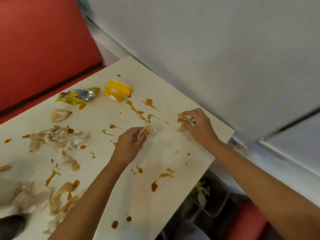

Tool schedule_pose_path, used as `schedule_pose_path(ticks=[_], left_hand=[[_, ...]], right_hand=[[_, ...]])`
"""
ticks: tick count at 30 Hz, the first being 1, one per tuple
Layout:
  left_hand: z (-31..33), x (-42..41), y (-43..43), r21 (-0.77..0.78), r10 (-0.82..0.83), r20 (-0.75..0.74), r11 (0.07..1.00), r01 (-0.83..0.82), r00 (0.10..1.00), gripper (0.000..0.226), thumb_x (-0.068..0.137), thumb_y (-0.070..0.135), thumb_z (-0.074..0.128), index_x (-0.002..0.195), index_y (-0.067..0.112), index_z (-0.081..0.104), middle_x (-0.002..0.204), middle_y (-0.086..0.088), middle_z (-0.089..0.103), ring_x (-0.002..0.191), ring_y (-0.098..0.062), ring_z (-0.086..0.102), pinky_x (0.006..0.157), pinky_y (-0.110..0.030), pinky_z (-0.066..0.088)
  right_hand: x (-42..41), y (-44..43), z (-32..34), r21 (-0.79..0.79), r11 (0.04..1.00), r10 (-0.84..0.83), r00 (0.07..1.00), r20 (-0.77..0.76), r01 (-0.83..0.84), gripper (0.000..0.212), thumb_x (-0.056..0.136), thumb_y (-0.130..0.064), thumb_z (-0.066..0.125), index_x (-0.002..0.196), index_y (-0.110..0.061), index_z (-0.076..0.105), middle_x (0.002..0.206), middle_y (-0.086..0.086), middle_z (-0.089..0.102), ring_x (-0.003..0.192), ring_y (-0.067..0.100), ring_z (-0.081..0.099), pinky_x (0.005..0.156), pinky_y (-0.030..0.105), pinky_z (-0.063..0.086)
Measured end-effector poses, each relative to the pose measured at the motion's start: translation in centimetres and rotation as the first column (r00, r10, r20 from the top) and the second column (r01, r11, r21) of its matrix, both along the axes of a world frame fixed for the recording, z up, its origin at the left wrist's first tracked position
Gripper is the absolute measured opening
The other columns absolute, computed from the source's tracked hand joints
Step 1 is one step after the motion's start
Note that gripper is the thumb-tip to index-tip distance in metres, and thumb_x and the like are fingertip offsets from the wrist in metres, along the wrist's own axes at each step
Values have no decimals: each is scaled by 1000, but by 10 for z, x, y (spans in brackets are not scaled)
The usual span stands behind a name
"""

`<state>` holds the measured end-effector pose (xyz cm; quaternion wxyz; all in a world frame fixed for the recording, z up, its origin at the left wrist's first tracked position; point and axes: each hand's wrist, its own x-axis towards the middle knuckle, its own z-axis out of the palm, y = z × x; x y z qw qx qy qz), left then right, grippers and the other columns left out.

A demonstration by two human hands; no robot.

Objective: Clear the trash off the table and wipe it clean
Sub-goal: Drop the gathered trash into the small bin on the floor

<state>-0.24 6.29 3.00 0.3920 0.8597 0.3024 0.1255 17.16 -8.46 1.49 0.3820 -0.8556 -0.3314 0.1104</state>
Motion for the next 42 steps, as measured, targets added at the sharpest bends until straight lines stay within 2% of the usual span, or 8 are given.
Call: schedule_pose_path(ticks=[3,10,15,22,28,32,36,42], left_hand=[[-1,4,-34,-27,-104,36,994,105,994,25,92,22,56,113,12,64,92,6,59,74,-3,49,64,-2,34],[-14,22,-120,-102,-363,49,925,366,931,23,91,26,57,110,17,65,91,11,58,77,-2,50,67,-3,35],[-22,38,-169,-146,-487,26,862,485,873,21,90,25,59,108,17,66,94,7,63,79,3,52,66,-3,36],[-50,63,-209,-158,-485,-23,865,476,874,21,89,28,59,105,18,67,90,7,63,73,1,53,62,-5,37],[-93,76,-234,-205,-417,-36,892,402,908,7,90,25,58,96,26,61,74,11,57,65,9,51,59,-3,38],[-148,85,-254,-210,-434,-150,892,400,889,20,91,25,57,108,17,64,90,2,62,78,-5,56,64,-7,39],[-220,104,-271,-186,-486,-323,874,449,812,28,92,22,55,115,7,61,104,-13,64,96,-26,58,78,-33,44],[-297,129,-291,-293,-518,-496,856,427,697,35,92,27,55,125,15,55,116,-9,61,100,-24,59,79,-31,48]], right_hand=[[-29,-60,-3,50,975,-215,976,-36,216,25,87,-3,59,112,-5,62,106,3,40,91,10,46,74,-6,30],[-85,-187,-57,-74,823,-567,817,-99,563,29,85,-5,61,114,-3,59,110,14,43,95,19,48,84,14,33],[-88,-220,-103,-166,783,-622,761,-186,599,27,87,-7,60,112,0,59,113,18,46,102,28,52,85,17,35],[-51,-239,-175,-357,764,-639,706,-306,537,37,92,-17,55,127,-6,50,127,17,45,112,31,50,93,31,37],[-39,-263,-237,-450,684,-729,520,-446,574,43,88,-21,60,128,-8,48,131,15,49,118,33,48,95,37,38],[-41,-282,-263,-458,657,-751,460,-475,599,40,90,-17,57,128,-7,48,127,15,54,115,28,52,93,33,41],[-43,-300,-284,-450,657,-745,432,-508,605,35,92,-16,54,126,-9,51,117,13,59,109,26,55,87,29,42],[-33,-312,-306,-397,632,-746,382,-546,666,26,92,-10,53,117,-5,56,91,7,55,87,22,55,76,23,39]])
